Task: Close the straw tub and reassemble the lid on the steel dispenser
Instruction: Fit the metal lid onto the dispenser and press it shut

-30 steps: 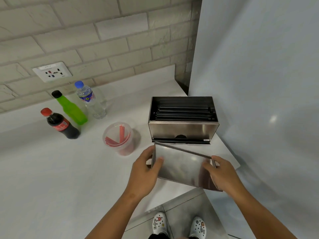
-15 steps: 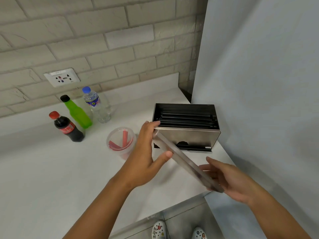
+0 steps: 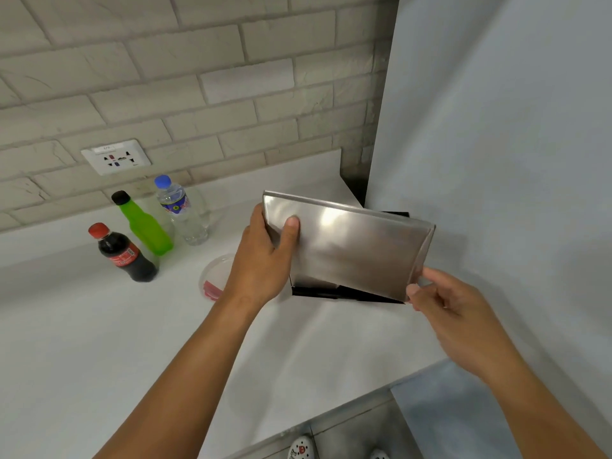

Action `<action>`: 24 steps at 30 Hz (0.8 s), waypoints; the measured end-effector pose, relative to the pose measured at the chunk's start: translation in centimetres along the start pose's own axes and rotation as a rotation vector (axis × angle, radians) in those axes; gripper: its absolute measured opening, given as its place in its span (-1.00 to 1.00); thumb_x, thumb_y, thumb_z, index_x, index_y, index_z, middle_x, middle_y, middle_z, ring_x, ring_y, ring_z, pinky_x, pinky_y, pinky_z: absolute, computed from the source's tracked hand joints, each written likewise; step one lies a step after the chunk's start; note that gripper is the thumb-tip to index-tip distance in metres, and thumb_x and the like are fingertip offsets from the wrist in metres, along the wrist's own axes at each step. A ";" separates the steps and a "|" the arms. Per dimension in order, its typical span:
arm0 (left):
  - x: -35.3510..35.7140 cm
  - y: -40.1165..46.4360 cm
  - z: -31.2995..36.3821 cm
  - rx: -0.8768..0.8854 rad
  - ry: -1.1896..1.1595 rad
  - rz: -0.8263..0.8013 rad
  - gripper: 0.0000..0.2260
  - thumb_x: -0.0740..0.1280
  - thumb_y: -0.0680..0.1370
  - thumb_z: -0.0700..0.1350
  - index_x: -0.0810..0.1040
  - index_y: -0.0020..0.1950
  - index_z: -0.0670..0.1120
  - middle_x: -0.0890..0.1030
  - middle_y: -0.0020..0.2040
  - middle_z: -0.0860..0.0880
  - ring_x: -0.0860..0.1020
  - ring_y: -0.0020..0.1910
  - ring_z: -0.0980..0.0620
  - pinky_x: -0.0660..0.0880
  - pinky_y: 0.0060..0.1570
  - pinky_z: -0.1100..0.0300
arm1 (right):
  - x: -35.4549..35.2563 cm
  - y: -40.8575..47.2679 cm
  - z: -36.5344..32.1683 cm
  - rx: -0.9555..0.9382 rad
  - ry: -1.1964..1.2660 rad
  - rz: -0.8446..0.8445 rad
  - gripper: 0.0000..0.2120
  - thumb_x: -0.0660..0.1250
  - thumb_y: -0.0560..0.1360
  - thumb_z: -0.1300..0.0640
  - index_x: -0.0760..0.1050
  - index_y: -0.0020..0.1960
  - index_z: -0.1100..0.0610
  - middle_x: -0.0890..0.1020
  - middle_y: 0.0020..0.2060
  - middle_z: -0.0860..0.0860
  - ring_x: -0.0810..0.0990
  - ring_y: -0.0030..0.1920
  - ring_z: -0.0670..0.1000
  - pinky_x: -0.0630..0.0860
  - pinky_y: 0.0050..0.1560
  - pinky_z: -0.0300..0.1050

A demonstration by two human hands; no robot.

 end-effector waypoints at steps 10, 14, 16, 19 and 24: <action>1.3 3.4 -0.8 -0.094 0.208 -0.089 -0.66 0.23 0.67 0.19 0.57 0.03 -0.07 0.66 -0.02 -0.01 0.62 -0.07 -0.01 0.50 -0.15 0.20 | -1.1 5.5 -1.3 -0.130 -0.254 0.288 -0.62 0.24 0.67 0.00 0.36 -0.32 -0.03 0.42 -0.49 -0.15 0.40 -0.45 -0.15 0.29 -0.43 -0.44; 2.6 5.1 -1.7 -0.183 0.228 -0.122 -0.57 0.24 0.65 0.24 0.59 -0.05 -0.12 0.65 -0.01 -0.13 0.62 -0.09 -0.11 0.47 -0.17 0.10 | -1.4 8.4 -1.0 -0.069 -0.364 0.251 -0.58 0.25 0.66 -0.02 0.34 -0.36 0.04 0.41 -0.43 -0.06 0.42 -0.32 -0.06 0.29 -0.33 -0.36; 3.1 5.7 -2.3 -0.224 0.234 -0.124 -0.55 0.23 0.65 0.25 0.59 -0.07 -0.14 0.65 -0.02 -0.15 0.61 -0.07 -0.13 0.45 -0.16 0.11 | -1.3 9.5 -0.6 -0.042 -0.375 0.221 -0.63 0.24 0.66 -0.05 0.49 -0.28 0.06 0.56 -0.22 0.01 0.52 -0.08 0.00 0.34 -0.15 -0.31; 3.6 6.4 -3.0 -0.260 0.240 -0.127 -0.53 0.24 0.65 0.23 0.57 -0.14 -0.16 0.66 -0.09 -0.15 0.59 -0.06 -0.14 0.43 -0.18 0.09 | -0.9 10.7 0.6 0.008 -0.412 0.166 -0.63 0.22 0.66 -0.09 0.65 -0.09 0.12 0.61 0.22 0.09 0.46 0.36 0.05 0.38 0.24 -0.09; 4.2 6.6 -3.9 -0.306 0.244 -0.137 -0.54 0.26 0.63 0.21 0.61 -0.13 -0.18 0.67 -0.19 -0.08 0.61 -0.20 -0.07 0.47 -0.27 0.14 | 0.0 11.4 2.3 0.089 -0.433 0.094 -0.59 0.17 0.64 -0.17 0.65 -0.05 0.08 0.40 0.52 0.15 0.23 0.58 0.07 0.27 0.49 0.13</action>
Point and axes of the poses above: each hand's wrist, its own y-axis towards the middle knuckle, its own x-axis out of the palm, z = x × y, the point moved 2 cm from there along y, towards the middle knuckle
